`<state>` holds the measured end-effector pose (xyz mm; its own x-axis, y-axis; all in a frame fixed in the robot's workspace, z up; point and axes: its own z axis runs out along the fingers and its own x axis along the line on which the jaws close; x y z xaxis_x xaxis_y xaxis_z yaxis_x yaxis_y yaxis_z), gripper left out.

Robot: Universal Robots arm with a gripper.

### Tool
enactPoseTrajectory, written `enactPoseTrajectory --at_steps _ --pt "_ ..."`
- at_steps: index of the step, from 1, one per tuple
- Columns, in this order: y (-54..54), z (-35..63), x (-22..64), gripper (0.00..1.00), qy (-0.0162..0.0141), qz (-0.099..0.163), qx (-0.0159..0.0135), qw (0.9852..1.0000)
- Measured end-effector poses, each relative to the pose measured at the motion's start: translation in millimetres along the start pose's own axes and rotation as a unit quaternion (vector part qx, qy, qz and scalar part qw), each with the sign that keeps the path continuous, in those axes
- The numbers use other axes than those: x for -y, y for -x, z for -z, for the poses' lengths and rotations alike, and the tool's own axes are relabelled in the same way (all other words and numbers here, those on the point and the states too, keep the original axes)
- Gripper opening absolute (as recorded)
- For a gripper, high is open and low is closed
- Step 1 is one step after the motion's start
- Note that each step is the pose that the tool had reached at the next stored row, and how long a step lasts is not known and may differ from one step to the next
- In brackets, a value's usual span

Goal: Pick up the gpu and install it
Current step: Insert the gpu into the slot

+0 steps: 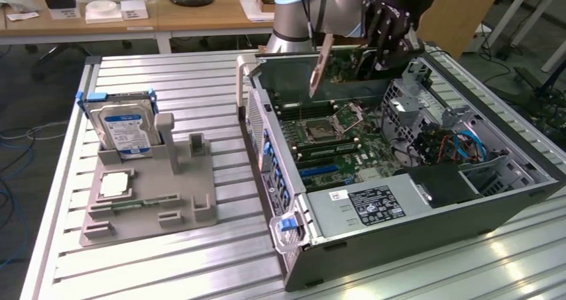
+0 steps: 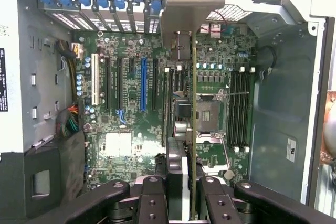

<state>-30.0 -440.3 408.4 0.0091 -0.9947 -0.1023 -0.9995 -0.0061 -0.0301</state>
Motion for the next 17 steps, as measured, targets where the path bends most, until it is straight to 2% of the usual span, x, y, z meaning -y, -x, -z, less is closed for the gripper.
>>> enactPoseTrajectory --at_steps 2,4,8,13,17 --pt "-0.1 -1.4 -0.1 0.28 0.0004 0.000 -0.0018 1.0000" --pt "-0.2 -2.9 -0.2 0.28 0.0009 0.000 -0.0069 1.0000" --pt "0.1 -6.4 -0.3 0.28 0.0003 -0.005 -0.0075 1.0000" --pt "-0.1 -11.9 -0.7 0.28 -0.0019 -0.024 -0.0080 0.9997" --pt "-1.6 -18.3 -1.2 0.28 -0.0019 -0.025 -0.0081 0.9997"
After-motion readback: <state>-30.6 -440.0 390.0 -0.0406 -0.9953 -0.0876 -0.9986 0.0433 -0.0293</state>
